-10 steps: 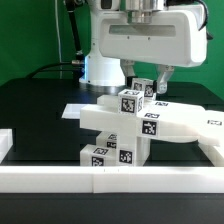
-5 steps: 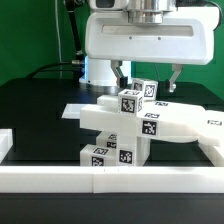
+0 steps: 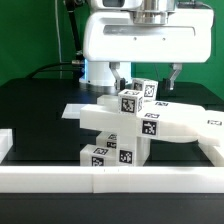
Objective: Assemble chair
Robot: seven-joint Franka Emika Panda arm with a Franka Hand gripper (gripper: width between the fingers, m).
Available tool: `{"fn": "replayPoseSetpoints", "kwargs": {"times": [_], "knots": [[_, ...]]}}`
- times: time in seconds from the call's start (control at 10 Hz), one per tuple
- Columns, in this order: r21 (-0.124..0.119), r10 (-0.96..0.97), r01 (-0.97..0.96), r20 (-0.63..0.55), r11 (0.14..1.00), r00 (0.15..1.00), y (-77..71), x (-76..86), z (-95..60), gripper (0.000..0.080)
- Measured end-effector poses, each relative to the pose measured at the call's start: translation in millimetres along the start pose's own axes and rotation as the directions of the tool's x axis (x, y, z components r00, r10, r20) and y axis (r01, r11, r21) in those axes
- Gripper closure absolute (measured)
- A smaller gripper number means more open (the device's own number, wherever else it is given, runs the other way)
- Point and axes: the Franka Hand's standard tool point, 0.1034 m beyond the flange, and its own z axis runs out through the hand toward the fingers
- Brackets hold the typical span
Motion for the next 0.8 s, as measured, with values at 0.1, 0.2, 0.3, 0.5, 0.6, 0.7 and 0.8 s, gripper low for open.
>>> {"fn": "replayPoseSetpoints", "kwargs": {"times": [0.1, 0.2, 0.3, 0.5, 0.6, 0.7, 0.8], "knots": [[-0.003, -0.058, 0.058, 0.001, 0.998, 0.998, 0.8, 0.0, -0.1, 0.0151], [-0.011, -0.145, 0.145, 0.004, 0.989, 0.989, 2.2, 0.0, -0.5, 0.0151], [-0.013, -0.175, 0.175, 0.005, 0.984, 0.984, 3.0, -0.1, -0.6, 0.0151], [-0.014, -0.167, 0.167, 0.006, 0.986, 0.986, 3.1, -0.3, -0.1, 0.0291], [-0.014, -0.167, 0.167, 0.006, 0.986, 0.986, 3.2, -0.4, 0.0, 0.0428], [-0.014, -0.163, 0.163, 0.006, 0.986, 0.987, 3.2, -0.4, 0.0, 0.0514], [-0.014, -0.134, 0.134, 0.006, 0.991, 0.991, 3.3, -0.4, 0.0, 0.0514]]}}
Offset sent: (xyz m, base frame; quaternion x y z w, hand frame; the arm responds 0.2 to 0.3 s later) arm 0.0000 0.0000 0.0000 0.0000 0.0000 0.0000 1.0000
